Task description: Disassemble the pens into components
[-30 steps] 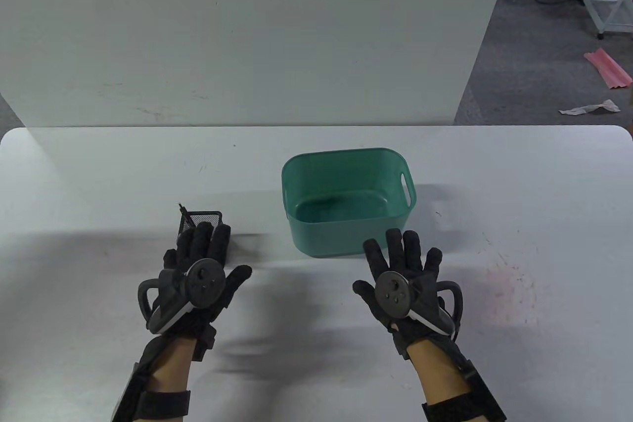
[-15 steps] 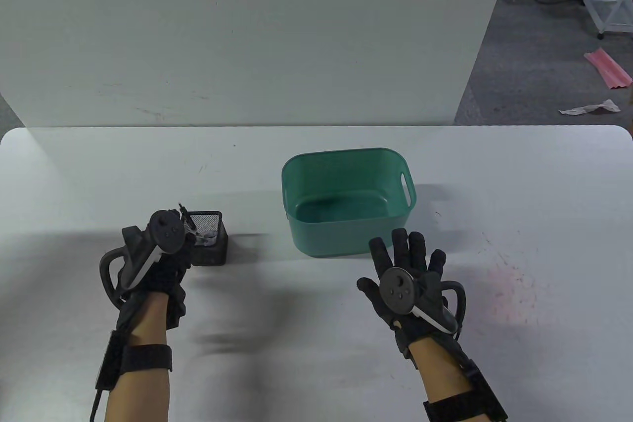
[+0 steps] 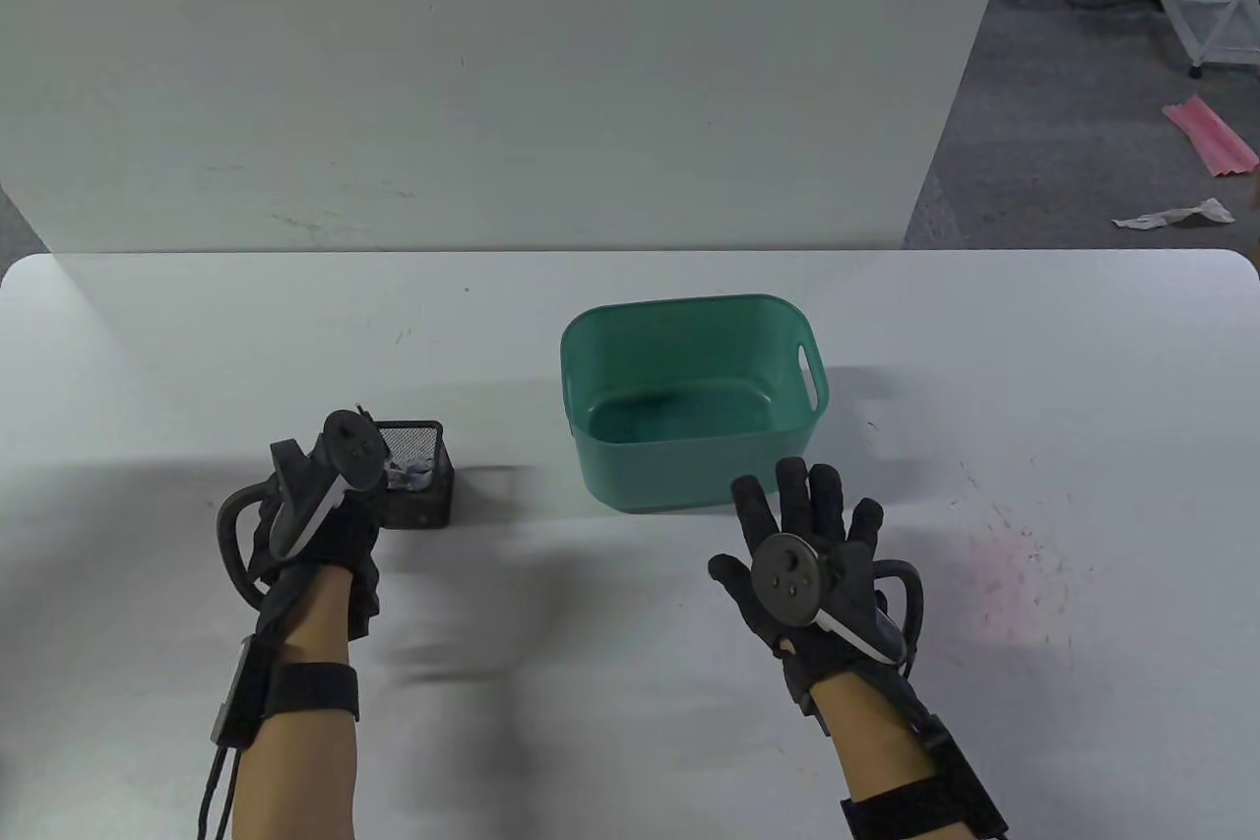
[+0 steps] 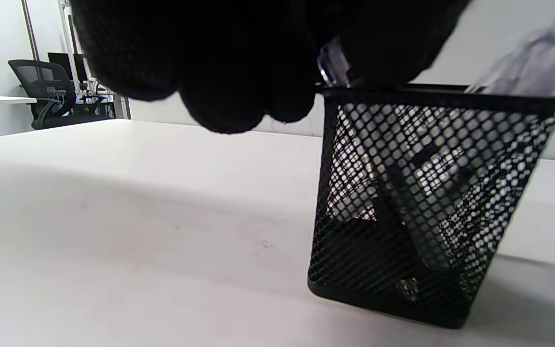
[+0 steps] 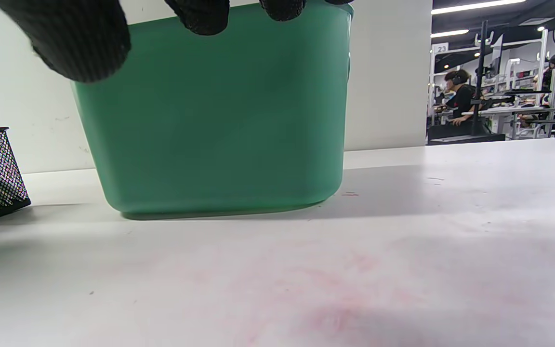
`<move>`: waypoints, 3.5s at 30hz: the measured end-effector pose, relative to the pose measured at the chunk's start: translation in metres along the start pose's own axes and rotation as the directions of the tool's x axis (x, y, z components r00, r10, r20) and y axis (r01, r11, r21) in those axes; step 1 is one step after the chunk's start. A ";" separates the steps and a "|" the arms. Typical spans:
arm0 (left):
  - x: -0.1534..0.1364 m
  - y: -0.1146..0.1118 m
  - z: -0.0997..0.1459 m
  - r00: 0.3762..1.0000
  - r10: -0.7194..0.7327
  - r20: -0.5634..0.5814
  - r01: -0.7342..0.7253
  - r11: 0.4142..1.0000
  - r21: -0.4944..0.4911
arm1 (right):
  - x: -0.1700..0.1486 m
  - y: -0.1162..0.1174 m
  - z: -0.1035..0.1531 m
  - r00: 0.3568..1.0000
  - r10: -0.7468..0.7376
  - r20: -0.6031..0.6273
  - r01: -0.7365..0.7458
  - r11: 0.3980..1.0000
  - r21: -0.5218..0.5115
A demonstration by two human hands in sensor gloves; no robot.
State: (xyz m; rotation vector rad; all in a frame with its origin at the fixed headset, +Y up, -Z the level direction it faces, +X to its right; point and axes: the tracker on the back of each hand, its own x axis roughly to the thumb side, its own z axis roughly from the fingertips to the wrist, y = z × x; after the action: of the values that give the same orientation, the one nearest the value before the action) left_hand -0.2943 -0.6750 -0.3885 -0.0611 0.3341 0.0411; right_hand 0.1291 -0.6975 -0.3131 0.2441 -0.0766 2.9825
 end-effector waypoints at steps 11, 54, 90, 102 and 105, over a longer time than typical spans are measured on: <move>-0.006 0.013 0.006 0.996 0.084 0.006 -0.084 0.992 0.091 | -0.001 0.000 0.000 1.000 0.002 -0.009 -0.002 1.000 0.001; 0.069 -0.010 0.110 0.551 0.721 0.419 -0.728 0.662 -0.182 | 0.013 0.013 -0.003 0.787 -0.609 0.104 0.592 0.791 0.154; 0.084 -0.025 0.109 0.478 0.757 0.445 -0.689 0.638 -0.345 | 0.012 0.028 -0.010 0.452 -0.884 -0.121 0.826 0.364 0.431; 0.089 -0.026 0.108 0.506 0.672 0.541 -0.578 0.729 -0.366 | -0.002 0.026 -0.013 0.428 -0.897 -0.107 0.866 0.374 0.331; 0.091 -0.026 0.110 0.508 0.660 0.553 -0.564 0.741 -0.365 | -0.003 0.023 -0.012 0.496 -0.863 -0.094 0.846 0.456 0.275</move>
State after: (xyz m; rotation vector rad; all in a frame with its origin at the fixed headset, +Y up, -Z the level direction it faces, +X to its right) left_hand -0.1711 -0.6905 -0.3131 -0.0585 -0.3918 0.8025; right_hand 0.1268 -0.7204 -0.3260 0.2890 0.3778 1.9219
